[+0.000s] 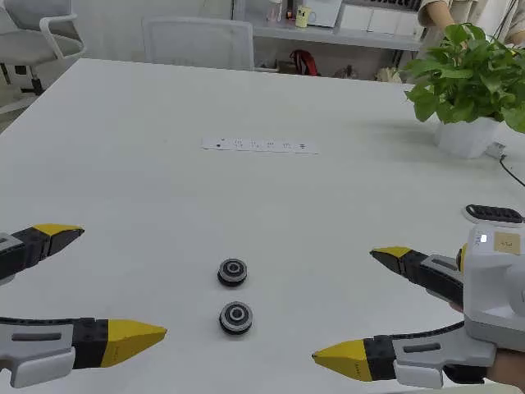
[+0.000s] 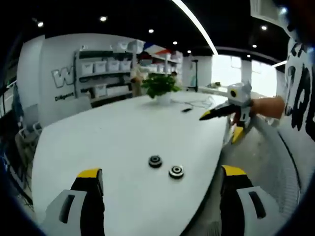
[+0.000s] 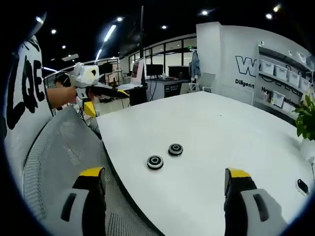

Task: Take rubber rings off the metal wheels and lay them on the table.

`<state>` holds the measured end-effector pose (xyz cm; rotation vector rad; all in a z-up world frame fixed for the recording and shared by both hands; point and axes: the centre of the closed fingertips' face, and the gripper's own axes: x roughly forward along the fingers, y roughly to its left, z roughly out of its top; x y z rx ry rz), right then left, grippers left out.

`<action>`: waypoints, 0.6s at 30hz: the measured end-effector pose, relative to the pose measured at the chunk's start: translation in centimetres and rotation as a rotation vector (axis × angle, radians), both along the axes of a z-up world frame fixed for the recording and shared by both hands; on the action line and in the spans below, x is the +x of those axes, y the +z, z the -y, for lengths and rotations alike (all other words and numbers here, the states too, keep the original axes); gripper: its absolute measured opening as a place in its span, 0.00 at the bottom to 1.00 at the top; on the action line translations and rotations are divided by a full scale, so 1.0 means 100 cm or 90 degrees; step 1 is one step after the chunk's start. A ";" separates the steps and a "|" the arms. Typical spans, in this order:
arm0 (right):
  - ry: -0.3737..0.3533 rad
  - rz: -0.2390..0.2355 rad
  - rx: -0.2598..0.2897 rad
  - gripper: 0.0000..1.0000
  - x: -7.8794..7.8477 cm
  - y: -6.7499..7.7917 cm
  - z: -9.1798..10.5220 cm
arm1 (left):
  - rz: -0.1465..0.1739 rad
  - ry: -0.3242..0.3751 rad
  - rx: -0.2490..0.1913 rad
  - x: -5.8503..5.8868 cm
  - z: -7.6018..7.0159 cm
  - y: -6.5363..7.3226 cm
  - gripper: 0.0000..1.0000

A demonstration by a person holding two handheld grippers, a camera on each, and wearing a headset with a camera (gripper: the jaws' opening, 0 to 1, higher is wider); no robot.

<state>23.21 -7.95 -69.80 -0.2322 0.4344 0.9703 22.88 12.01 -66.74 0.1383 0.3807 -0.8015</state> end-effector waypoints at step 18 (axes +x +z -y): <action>-0.011 0.011 -0.003 0.96 -0.001 0.003 0.004 | 0.006 -0.006 0.005 0.001 0.002 0.004 1.00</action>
